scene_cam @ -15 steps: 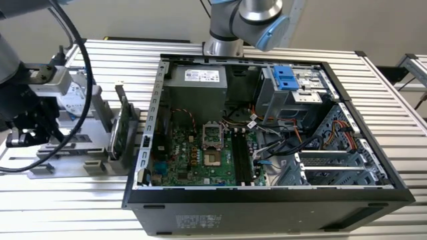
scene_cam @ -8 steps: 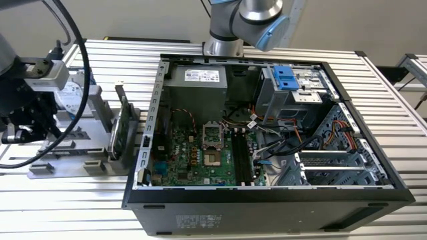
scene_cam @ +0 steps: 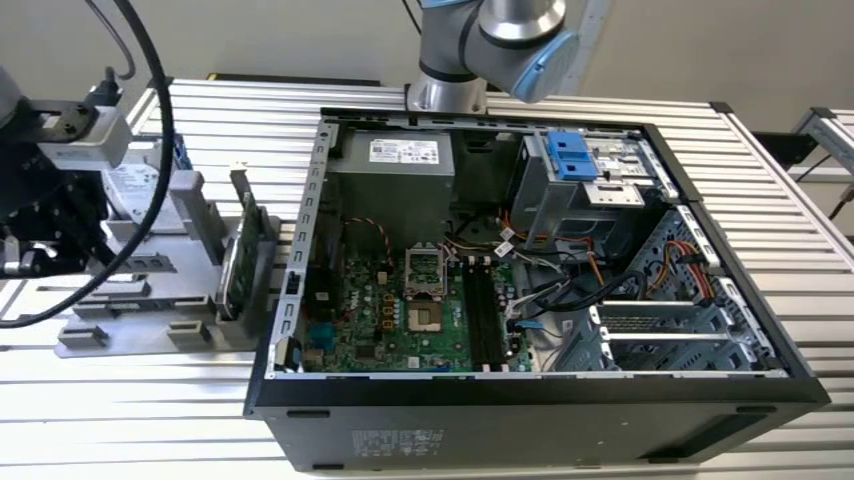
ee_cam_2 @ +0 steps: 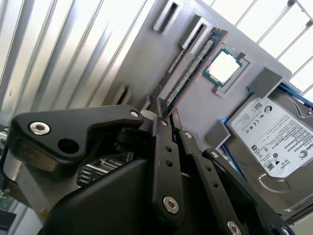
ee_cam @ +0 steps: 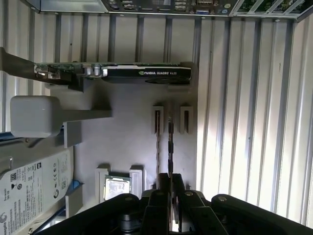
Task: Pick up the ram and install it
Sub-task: 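Pick up the ram and move it above insertion slot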
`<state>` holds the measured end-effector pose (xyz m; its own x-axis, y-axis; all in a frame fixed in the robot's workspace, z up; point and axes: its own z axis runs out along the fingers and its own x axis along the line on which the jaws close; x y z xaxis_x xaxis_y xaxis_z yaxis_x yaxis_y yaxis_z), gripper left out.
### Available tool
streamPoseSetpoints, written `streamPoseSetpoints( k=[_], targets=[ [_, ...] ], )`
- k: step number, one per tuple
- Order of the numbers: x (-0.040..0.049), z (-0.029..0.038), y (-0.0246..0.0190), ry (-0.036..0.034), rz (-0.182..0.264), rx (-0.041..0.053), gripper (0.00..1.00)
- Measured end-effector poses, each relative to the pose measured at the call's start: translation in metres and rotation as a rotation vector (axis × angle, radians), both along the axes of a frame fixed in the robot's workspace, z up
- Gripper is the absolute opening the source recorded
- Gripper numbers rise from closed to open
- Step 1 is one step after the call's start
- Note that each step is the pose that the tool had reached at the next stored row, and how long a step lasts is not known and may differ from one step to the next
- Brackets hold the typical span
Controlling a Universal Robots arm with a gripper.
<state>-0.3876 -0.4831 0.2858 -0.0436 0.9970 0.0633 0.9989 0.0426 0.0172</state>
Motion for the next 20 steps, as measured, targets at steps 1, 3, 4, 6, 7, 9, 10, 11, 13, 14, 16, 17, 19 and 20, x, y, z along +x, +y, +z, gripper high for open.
streamPoseSetpoints(
  k=[1,3,4,6,7,9,10,11,13,14,16,17,19,20],
  targets=[
    [0.0000,0.0015,0.0000,0.0000,0.000,0.0001,0.00],
    [0.0000,0.0043,0.0000,-0.0001,0.000,0.0001,0.00],
    [0.0000,0.0058,0.0000,-0.0001,0.000,0.0001,0.00],
    [0.0000,0.0088,0.0000,-0.0001,0.000,0.0002,0.00],
    [0.0000,0.0102,0.0000,-0.0001,0.000,0.0004,0.00],
    [0.0000,0.0133,0.0000,0.0000,0.000,0.0007,0.00],
    [0.0000,0.0147,0.0000,0.0000,0.000,0.0008,0.00],
    [0.0000,0.0161,0.0000,-0.0001,0.000,0.0010,0.00],
    [0.0000,0.0189,0.0000,-0.0001,0.000,0.0013,0.00],
    [0.0000,0.0202,0.0000,-0.0001,0.000,0.0015,0.00],
    [0.0000,0.0227,0.0000,0.0000,0.000,0.0019,0.00],
    [0.0000,0.0239,0.0000,0.0000,0.000,0.0021,0.00],
    [0.0000,0.0264,0.0000,-0.0001,0.000,0.0024,0.00],
    [0.0000,0.0278,0.0000,-0.0001,0.000,0.0025,0.00]
  ],
)
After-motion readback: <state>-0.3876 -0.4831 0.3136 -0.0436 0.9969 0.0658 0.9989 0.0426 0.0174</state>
